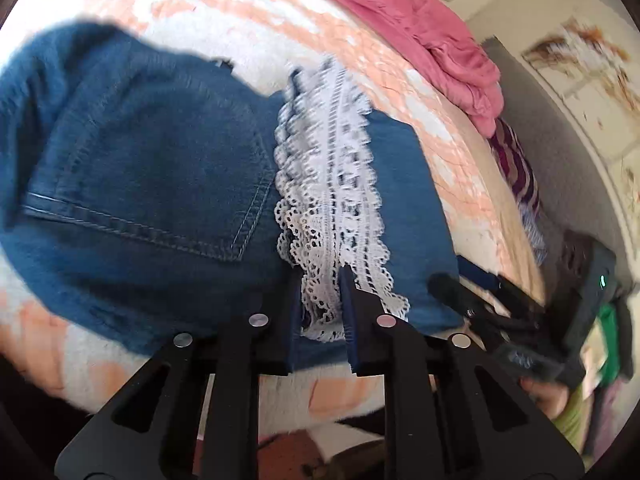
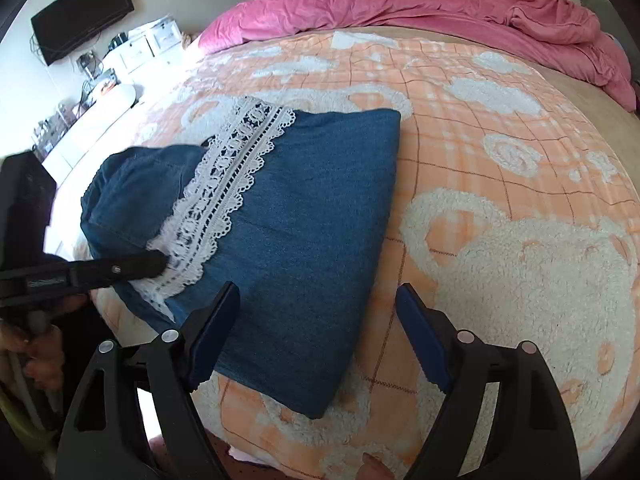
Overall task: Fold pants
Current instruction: 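Release the lace edge with the left tool and pull both tools back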
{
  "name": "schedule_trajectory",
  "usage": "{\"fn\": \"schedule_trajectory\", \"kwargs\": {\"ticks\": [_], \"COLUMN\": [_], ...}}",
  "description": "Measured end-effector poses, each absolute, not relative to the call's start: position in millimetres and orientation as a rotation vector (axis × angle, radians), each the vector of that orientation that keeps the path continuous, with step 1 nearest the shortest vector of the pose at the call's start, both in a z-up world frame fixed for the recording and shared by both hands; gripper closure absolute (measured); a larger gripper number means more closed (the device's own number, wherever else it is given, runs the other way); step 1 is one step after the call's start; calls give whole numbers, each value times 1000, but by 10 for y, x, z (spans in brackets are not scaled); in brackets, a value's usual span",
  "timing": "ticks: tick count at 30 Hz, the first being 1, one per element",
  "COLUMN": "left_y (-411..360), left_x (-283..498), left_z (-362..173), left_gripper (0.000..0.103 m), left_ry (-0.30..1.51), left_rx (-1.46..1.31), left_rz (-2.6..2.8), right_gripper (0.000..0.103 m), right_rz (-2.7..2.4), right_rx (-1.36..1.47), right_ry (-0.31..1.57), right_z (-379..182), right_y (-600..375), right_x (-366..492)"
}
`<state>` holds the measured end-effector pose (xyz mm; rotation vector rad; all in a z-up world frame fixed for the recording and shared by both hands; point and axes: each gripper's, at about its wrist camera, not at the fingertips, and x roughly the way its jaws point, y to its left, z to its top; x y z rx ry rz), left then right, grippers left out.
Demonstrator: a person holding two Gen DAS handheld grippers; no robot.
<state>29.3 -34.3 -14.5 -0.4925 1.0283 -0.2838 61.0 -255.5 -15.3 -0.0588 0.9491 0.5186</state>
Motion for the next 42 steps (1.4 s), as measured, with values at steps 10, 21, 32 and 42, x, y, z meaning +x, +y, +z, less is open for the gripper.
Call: {"fn": "schedule_trajectory", "kwargs": {"ticks": [10,21,32,42], "left_y": [-487,-469,-433,-380], "left_x": [202,122,16,-20], "left_z": [-150,-62,123,213], "left_gripper": [78,66,59,47], "left_ry": [1014,998,953,935], "left_rx": [-273,-229,-205,-202], "left_rz": [-206,-181,-161,-143], "right_gripper": [24,22,19,16], "right_rz": [555,544,518,516], "right_rx": [-235,-216,-66,-23], "right_ry": [921,950,887,810], "right_z": [-191,-257,0,148], "right_y": [-2298,-2305,-2544,-2557], "right_x": [480,516,596,575]}}
